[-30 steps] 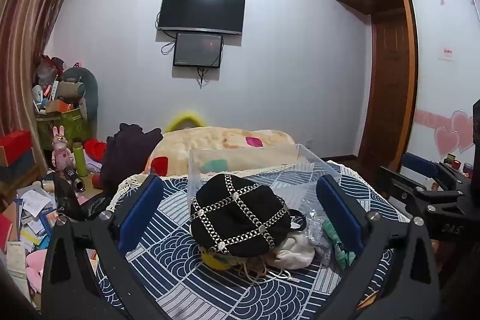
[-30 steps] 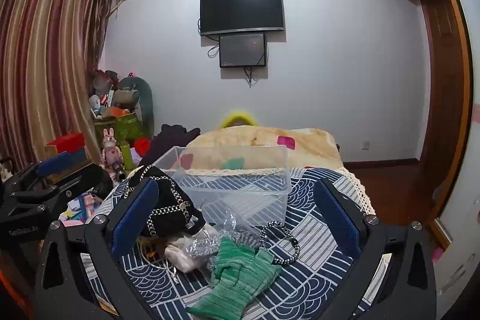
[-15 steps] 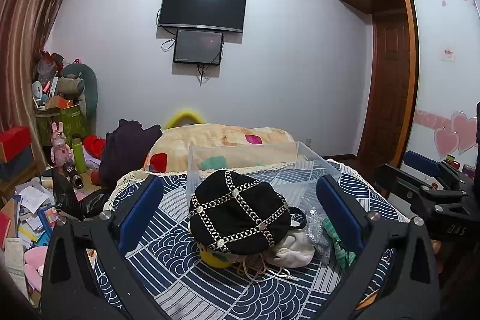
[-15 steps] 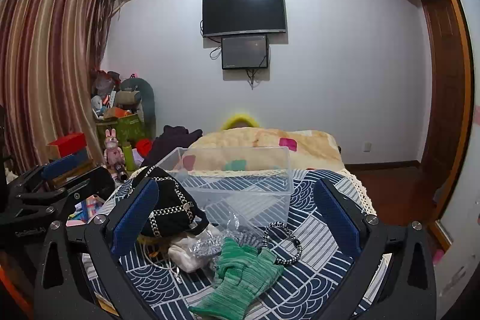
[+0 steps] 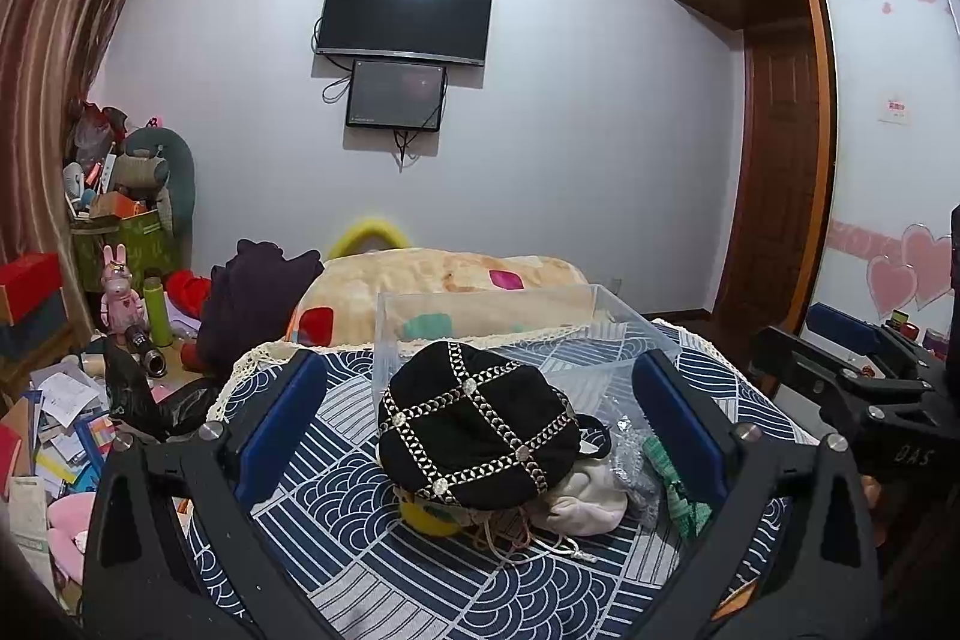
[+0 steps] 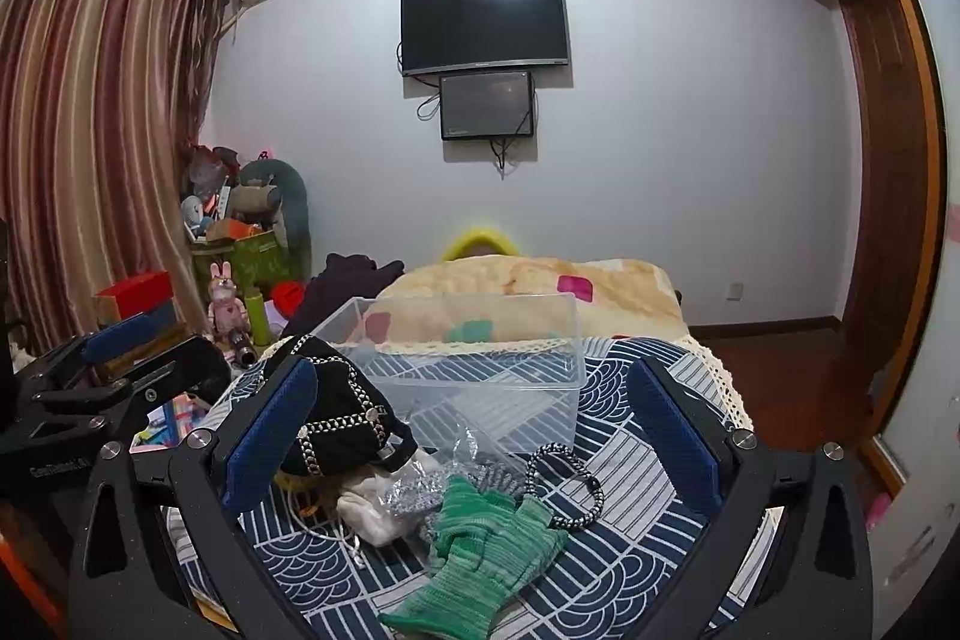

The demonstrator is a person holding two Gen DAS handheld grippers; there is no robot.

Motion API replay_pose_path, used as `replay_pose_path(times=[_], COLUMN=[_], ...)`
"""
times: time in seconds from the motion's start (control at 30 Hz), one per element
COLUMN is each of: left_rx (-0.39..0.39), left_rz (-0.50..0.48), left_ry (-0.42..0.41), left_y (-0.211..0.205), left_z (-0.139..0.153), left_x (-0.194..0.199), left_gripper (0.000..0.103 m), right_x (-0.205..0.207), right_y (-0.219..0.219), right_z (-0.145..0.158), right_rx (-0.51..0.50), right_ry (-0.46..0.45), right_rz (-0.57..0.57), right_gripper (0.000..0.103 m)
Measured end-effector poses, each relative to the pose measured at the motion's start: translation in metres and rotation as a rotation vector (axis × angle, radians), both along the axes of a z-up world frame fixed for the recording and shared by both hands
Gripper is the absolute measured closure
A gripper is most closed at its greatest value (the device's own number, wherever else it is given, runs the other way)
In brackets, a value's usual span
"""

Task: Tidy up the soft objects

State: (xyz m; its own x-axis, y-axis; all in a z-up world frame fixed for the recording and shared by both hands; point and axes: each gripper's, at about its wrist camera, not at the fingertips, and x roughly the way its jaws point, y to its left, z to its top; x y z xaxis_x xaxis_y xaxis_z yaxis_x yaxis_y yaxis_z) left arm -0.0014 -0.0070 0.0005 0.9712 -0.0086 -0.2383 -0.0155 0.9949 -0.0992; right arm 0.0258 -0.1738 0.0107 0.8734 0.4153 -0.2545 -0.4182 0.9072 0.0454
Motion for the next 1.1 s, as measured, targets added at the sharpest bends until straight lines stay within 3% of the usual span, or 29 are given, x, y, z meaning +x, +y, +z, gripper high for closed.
replay_pose_path(times=[1.1], left_rx=[-0.004], left_rz=[-0.011], left_ry=[-0.002], left_y=[0.0029], left_z=[-0.0005], left_x=[0.0005], left_gripper=[0.0], right_x=[-0.0046], right_y=[0.0009], right_z=[0.0033], right_rx=[0.008], right_ry=[-0.009], right_rz=[0.021], right_gripper=[0.0])
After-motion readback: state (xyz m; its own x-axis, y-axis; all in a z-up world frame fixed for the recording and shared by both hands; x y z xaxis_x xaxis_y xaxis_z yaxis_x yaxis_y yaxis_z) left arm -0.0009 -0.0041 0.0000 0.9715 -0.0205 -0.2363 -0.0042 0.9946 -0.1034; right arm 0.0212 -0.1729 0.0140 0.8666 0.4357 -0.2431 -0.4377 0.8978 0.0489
